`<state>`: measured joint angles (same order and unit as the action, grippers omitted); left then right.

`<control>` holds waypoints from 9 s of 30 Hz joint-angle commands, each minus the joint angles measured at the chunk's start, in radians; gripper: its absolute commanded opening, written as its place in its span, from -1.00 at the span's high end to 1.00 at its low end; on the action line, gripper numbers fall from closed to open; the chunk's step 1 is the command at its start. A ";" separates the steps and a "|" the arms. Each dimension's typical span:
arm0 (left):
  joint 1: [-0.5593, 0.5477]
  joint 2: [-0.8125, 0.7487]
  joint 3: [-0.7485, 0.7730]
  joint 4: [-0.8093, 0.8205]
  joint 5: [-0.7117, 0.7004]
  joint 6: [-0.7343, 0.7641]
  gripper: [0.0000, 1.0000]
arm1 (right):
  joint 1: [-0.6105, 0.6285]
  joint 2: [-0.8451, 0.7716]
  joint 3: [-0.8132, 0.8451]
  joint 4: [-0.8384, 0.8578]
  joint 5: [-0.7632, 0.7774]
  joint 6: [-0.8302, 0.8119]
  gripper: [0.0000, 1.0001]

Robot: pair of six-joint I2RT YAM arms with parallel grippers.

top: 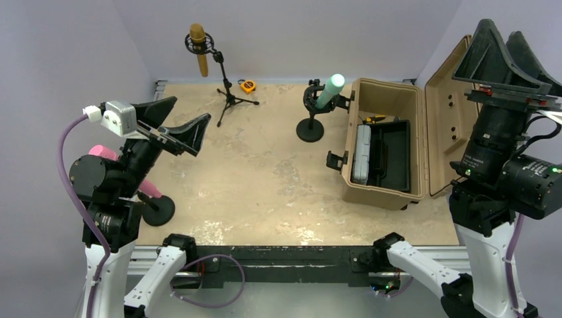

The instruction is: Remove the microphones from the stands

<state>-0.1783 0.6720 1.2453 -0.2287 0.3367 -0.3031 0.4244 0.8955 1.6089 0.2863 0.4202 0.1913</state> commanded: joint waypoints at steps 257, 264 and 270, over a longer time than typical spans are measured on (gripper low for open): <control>-0.125 0.195 -0.101 -0.057 -0.067 -0.069 -0.93 | -0.312 0.642 -0.569 0.400 -1.304 0.193 -0.23; -0.134 0.203 -0.098 -0.060 -0.062 -0.072 -0.93 | -0.312 0.655 -0.575 0.429 -1.287 0.221 -0.30; -0.137 0.209 -0.093 -0.067 -0.065 -0.071 -0.92 | -0.312 0.667 -0.571 0.502 -1.277 0.316 -0.24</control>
<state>-0.3092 0.8791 1.1198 -0.3370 0.2596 -0.3595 0.1112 1.5520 1.0370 0.7235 -0.8539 0.4324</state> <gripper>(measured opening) 0.963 0.640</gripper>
